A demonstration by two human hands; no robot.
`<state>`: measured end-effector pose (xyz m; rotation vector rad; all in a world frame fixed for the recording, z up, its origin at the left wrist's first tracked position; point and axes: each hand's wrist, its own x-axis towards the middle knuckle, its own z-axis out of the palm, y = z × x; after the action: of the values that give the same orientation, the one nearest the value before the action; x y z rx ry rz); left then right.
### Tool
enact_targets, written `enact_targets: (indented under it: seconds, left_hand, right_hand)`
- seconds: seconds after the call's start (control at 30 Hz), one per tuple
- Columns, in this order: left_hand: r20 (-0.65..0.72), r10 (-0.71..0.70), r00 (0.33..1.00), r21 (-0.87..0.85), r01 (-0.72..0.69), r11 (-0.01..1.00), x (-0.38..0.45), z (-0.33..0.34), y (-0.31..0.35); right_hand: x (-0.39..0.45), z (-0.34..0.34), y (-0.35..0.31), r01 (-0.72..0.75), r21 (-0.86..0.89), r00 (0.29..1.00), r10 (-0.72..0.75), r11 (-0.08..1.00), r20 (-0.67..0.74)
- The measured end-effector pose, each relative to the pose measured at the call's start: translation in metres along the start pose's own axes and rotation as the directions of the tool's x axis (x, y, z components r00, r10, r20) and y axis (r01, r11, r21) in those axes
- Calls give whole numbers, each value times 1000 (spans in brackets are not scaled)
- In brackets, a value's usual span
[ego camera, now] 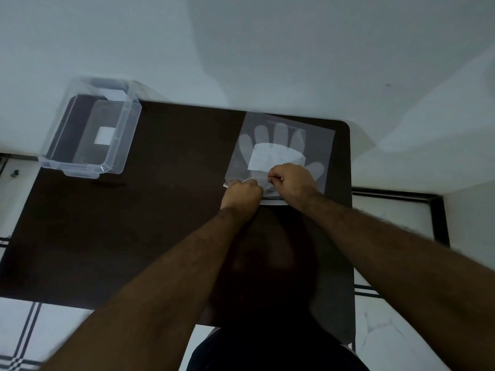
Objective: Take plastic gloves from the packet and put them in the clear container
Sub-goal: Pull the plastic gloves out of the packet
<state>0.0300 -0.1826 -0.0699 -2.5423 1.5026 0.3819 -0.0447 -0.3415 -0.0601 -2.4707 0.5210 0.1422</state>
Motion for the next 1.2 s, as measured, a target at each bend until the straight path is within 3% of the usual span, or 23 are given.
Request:
enact_targets:
  seconds: [0.37, 0.5, 0.6, 0.7, 0.93, 1.2]
  left_hand:
    - [-112, 21, 994, -39, -25, 999, 7, 10, -4]
    - [-145, 23, 989, -138, -43, 989, 0, 9, -9]
    - [-148, 56, 987, -175, -82, 981, -6, 8, -10]
    - [-177, 79, 981, -153, -107, 982, -16, 9, -10]
    - [-176, 130, 976, -146, -156, 977, -45, 19, -8]
    - [-169, 173, 970, -189, -204, 961, -93, 39, 9]
  right_hand:
    - [3, 7, 11, 70, -25, 997, -69, 997, 23]
    - [5, 5, 11, -67, 67, 997, 65, 995, 32]
    - [8, -1, 3, -204, 10, 964, 199, 979, 178]
    - [13, -1, 2, -178, -87, 948, 195, 980, 252]
    - [25, 6, 9, -73, -274, 954, 147, 959, 261]
    - [30, 10, 15, -27, -352, 956, 127, 935, 265]
